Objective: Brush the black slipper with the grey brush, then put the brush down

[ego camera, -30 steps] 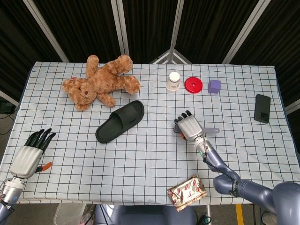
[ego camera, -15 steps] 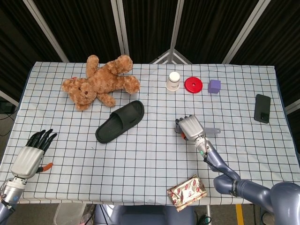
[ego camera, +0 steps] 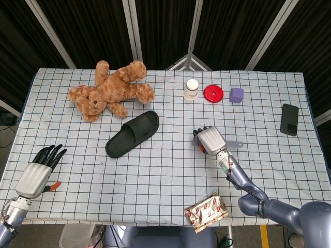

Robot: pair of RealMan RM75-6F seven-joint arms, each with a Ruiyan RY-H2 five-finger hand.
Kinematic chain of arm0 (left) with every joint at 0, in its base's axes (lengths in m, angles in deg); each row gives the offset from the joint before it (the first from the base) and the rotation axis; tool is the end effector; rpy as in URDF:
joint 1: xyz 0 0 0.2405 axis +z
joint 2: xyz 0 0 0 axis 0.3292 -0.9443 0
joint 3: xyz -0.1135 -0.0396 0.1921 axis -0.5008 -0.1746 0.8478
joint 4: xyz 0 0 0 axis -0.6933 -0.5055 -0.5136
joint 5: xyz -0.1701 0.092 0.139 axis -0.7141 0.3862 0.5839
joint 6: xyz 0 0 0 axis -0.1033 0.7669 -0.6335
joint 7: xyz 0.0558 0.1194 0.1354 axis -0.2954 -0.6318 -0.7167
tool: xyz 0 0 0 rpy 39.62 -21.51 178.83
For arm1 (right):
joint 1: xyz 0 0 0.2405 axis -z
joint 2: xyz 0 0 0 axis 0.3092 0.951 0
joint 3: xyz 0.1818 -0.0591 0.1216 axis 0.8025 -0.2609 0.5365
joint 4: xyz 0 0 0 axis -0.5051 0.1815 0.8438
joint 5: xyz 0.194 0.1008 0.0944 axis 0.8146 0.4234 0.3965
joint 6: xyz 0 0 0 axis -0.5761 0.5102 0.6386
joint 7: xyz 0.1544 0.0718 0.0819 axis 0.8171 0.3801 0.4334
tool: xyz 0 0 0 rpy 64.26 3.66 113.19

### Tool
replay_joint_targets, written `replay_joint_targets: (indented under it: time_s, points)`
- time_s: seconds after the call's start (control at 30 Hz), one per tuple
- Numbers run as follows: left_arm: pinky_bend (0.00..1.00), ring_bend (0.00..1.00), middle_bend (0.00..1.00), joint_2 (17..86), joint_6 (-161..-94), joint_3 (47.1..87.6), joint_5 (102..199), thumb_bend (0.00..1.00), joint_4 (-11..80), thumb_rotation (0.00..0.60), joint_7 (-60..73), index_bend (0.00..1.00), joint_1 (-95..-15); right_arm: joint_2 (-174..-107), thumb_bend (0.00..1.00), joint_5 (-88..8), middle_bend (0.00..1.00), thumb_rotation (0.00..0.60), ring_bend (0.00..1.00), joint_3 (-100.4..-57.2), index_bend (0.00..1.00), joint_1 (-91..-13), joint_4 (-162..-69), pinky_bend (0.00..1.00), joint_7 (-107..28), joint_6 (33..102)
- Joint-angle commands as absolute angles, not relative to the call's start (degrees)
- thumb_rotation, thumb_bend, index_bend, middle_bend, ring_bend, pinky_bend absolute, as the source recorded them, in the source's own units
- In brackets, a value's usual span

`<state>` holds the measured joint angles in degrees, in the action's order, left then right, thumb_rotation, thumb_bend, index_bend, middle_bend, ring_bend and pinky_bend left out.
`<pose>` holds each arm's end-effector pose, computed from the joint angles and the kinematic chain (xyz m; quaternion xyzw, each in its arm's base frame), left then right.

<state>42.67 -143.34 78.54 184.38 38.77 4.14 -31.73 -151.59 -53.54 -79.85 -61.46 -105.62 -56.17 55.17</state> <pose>-0.2899 0.2399 0.0457 -0.7217 -0.3141 -0.3527 0.5061 -0.1509 -0.4067 -0.0664 0.7856 -0.2689 0.3297 0.4492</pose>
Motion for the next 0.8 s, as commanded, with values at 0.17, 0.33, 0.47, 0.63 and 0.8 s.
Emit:
replay_joint_targets:
  time_s: [0.17,0.33,0.47,0.63,0.8]
  points:
    - [0.10,0.04,0.02,42.5,-137.9,77.8,187.7,0.39,42.1,0.575,5.0,0.00,-37.7,-148.8,0.44,-55.5,0.66,0.600,0.56,-79.6,0.78,-61.9,-112.2,0.54,-56.6,57.1]
    - [0.10,0.05,0.03,43.7,-128.5,75.9,187.5,0.38,44.6,0.578,5.8,0.01,-44.9,-147.1,0.45,-55.1,0.66,0.600,0.56,-78.1,0.78,-63.3,-116.8,0.54,-58.4,56.5]
    - [0.10,0.05,0.03,45.0,-119.0,74.5,184.9,0.34,45.3,0.581,8.0,0.02,-50.7,-146.2,0.45,-52.9,0.66,0.600,0.56,-76.4,0.78,-65.1,-119.8,0.54,-60.1,54.5]
    - [0.10,0.05,0.04,46.8,-113.7,74.2,183.2,0.35,44.0,0.581,7.8,0.03,-53.9,-146.8,0.46,-49.9,0.66,0.600,0.56,-74.5,0.78,-67.4,-122.0,0.54,-61.3,52.1]
    - [0.08,0.06,0.04,48.4,-109.5,74.5,180.5,0.33,41.7,0.581,9.0,0.05,-55.6,-148.7,0.46,-46.8,0.66,0.600,0.56,-72.0,0.78,-70.2,-122.8,0.54,-60.5,50.0]
